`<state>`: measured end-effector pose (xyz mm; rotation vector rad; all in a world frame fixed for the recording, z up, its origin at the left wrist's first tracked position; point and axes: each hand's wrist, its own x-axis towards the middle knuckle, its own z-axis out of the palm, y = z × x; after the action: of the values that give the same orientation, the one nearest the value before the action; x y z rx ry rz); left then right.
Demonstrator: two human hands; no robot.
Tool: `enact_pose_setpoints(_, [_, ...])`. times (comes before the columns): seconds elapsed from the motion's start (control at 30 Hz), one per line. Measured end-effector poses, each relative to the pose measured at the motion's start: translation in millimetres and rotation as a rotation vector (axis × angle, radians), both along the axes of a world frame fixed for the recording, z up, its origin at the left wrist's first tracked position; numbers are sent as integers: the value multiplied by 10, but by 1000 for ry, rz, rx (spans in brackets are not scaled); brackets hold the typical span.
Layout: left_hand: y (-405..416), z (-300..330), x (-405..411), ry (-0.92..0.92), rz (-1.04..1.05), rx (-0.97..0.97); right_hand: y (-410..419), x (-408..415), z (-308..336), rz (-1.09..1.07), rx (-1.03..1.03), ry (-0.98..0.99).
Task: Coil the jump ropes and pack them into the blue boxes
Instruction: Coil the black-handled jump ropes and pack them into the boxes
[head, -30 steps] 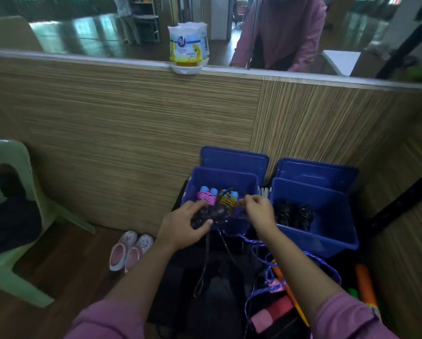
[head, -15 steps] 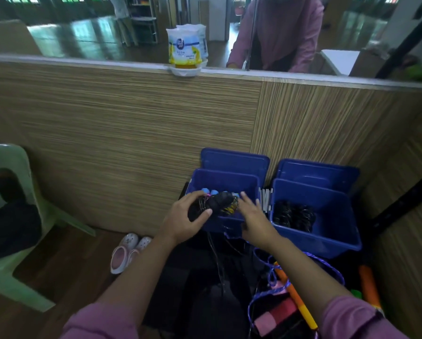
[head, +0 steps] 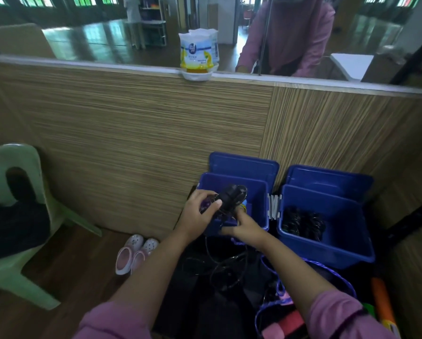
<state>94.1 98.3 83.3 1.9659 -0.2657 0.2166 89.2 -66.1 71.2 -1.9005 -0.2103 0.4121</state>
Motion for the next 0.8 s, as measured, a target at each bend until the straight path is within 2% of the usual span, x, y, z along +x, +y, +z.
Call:
enact_pose_setpoints(0.1, [-55, -5, 28, 43, 17, -67, 108, -39, -17, 4, 200, 148])
enact_pose_setpoints(0.27, [-92, -40, 106, 107, 81, -188, 232, -121, -132, 11, 384, 357])
enact_pose_setpoints(0.33, [-103, -56, 134, 143, 98, -243, 261, -141, -180, 60, 384, 370])
enact_pose_setpoints(0.5, [-204, -1, 203, 272, 121, -481, 398, -176, -108, -97, 241, 331])
enact_pose_setpoints(0.57, [-238, 9, 215, 263, 136, -452, 417, -164, -108, -143, 161, 314])
enact_pose_setpoints(0.7, [-169, -6, 192, 161, 255, -297, 347, -124, -110, -270, 236, 420])
enact_pose_setpoints(0.8, [-123, 6, 209, 210, 309, -353, 331, -128, -120, -259, 312, 555])
